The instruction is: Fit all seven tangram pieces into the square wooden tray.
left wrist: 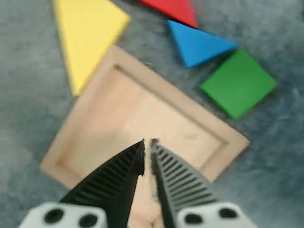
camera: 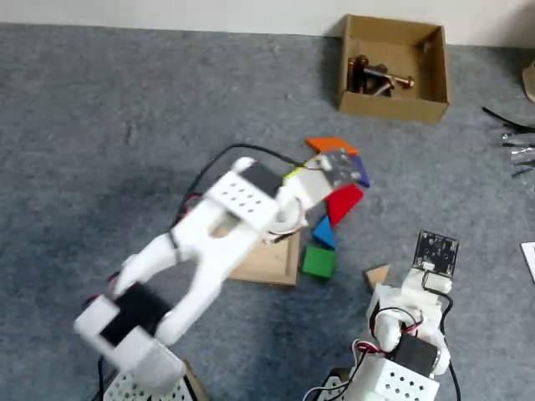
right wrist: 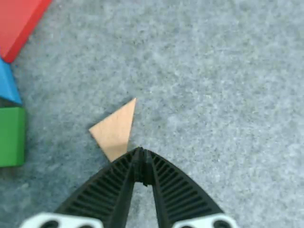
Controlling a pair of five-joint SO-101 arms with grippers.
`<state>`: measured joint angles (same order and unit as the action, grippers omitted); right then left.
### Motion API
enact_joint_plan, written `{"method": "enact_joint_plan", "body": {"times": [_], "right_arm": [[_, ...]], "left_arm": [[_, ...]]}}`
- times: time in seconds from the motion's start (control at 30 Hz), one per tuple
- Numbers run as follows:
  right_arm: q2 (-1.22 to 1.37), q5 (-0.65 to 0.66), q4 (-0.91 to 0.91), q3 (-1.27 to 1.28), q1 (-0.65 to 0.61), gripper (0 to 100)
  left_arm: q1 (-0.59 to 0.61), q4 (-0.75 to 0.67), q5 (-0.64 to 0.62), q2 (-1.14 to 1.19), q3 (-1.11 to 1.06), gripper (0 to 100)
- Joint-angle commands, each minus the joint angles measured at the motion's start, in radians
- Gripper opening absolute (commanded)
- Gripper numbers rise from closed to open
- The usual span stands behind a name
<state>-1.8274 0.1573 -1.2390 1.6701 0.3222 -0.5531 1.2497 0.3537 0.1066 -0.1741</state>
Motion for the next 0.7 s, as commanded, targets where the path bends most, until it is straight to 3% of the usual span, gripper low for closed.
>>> {"method": "enact_joint_plan", "body": {"times": [0.0,0.27,0.43,0.67], "right_arm": [[-0.005,-0.011,-0.005,0.150,0.008,0.5],[-0.005,-0.011,-0.005,0.150,0.008,0.5],[-0.005,-0.011,-0.005,0.150,0.008,0.5],[-0.005,-0.014,-0.005,0.150,0.008,0.5]], "left_arm": [[-0.041,0.124,-0.011,0.128,0.237,10],[-0.033,0.178,-0.015,0.338,0.618,10],[-0.036,0.233,-0.098,0.475,0.835,10],[-0.024,0.321,-0.110,0.573,0.960,10]]}}
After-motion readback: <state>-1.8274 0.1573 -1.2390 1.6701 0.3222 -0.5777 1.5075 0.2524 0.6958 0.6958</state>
